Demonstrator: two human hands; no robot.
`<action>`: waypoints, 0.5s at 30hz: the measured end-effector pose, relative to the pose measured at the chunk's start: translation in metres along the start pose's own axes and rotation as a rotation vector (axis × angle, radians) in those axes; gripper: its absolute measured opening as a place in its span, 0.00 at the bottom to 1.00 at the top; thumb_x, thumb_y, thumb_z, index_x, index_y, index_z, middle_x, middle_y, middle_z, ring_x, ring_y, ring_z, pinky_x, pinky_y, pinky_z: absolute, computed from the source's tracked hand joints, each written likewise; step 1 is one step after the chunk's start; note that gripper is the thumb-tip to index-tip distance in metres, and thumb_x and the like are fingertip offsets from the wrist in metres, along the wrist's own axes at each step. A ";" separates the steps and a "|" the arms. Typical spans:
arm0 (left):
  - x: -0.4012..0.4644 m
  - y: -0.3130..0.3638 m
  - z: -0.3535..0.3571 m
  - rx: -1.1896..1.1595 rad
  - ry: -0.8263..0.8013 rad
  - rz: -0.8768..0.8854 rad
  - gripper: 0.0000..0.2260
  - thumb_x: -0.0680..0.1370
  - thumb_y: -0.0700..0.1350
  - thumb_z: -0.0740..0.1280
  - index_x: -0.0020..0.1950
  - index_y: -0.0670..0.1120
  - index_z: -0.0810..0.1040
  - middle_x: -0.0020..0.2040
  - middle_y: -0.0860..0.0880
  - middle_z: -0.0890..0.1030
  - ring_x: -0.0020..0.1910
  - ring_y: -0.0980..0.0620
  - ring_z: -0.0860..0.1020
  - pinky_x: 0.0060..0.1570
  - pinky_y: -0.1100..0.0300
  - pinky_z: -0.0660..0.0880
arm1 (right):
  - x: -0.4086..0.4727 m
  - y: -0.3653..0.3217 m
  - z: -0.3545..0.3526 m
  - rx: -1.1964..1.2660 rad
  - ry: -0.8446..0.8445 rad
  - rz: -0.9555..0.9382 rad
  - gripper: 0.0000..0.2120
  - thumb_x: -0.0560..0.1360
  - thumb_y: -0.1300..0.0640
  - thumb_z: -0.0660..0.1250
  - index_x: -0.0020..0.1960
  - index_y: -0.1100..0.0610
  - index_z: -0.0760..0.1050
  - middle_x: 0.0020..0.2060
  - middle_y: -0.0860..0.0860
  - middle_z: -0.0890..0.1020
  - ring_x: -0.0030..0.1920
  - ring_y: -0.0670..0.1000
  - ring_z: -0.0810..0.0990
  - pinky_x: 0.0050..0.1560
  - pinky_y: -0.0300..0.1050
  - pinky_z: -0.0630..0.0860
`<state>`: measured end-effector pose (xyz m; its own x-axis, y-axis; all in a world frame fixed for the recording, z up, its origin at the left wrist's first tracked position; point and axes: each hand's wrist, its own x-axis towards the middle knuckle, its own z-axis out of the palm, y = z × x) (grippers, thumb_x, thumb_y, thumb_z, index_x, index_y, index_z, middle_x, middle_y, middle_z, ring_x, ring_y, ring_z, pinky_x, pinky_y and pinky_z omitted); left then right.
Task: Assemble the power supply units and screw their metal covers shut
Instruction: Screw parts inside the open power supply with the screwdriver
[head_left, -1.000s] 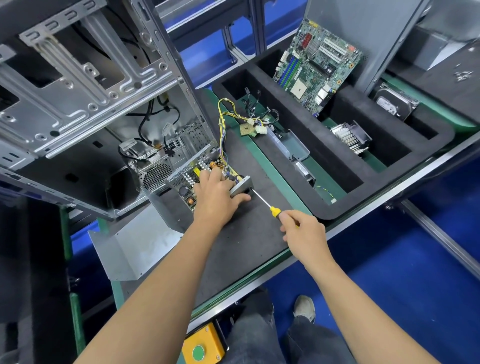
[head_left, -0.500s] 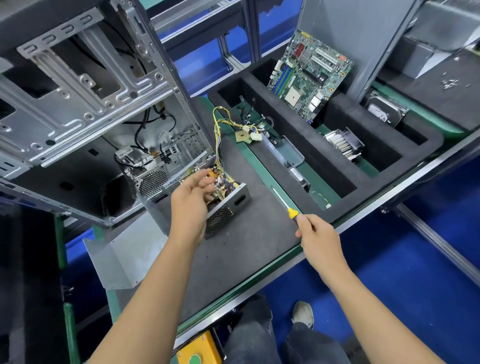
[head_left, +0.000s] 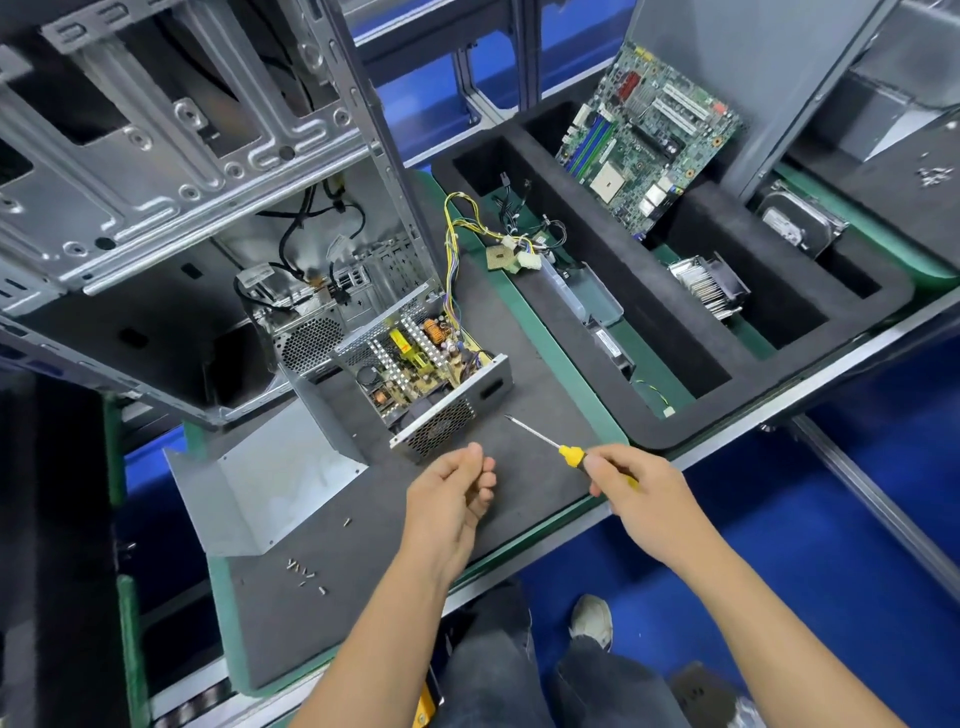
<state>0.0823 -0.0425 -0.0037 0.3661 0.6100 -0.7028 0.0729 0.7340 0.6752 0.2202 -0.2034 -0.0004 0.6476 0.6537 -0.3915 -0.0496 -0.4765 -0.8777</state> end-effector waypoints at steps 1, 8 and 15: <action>0.001 0.000 0.000 -0.027 -0.003 -0.011 0.05 0.76 0.41 0.71 0.42 0.41 0.83 0.37 0.46 0.82 0.29 0.57 0.76 0.29 0.67 0.76 | 0.000 -0.001 0.001 -0.007 -0.011 -0.011 0.09 0.79 0.48 0.64 0.42 0.40 0.80 0.36 0.44 0.80 0.30 0.42 0.70 0.29 0.33 0.68; 0.003 0.004 0.000 -0.119 -0.077 -0.022 0.09 0.80 0.30 0.62 0.50 0.36 0.82 0.40 0.43 0.84 0.36 0.54 0.82 0.38 0.65 0.80 | 0.003 0.007 0.002 -0.080 -0.067 -0.073 0.06 0.78 0.47 0.66 0.47 0.36 0.80 0.38 0.46 0.81 0.39 0.48 0.77 0.37 0.35 0.73; 0.007 0.002 -0.004 -0.081 -0.103 0.025 0.06 0.80 0.33 0.64 0.52 0.35 0.80 0.41 0.41 0.85 0.39 0.50 0.84 0.41 0.62 0.81 | 0.005 0.005 0.004 -0.120 -0.058 -0.123 0.07 0.77 0.46 0.67 0.45 0.35 0.81 0.42 0.39 0.82 0.44 0.44 0.77 0.41 0.32 0.74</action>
<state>0.0815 -0.0355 -0.0084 0.4605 0.5973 -0.6566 -0.0108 0.7434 0.6687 0.2205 -0.2001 -0.0080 0.5979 0.7428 -0.3012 0.1209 -0.4551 -0.8822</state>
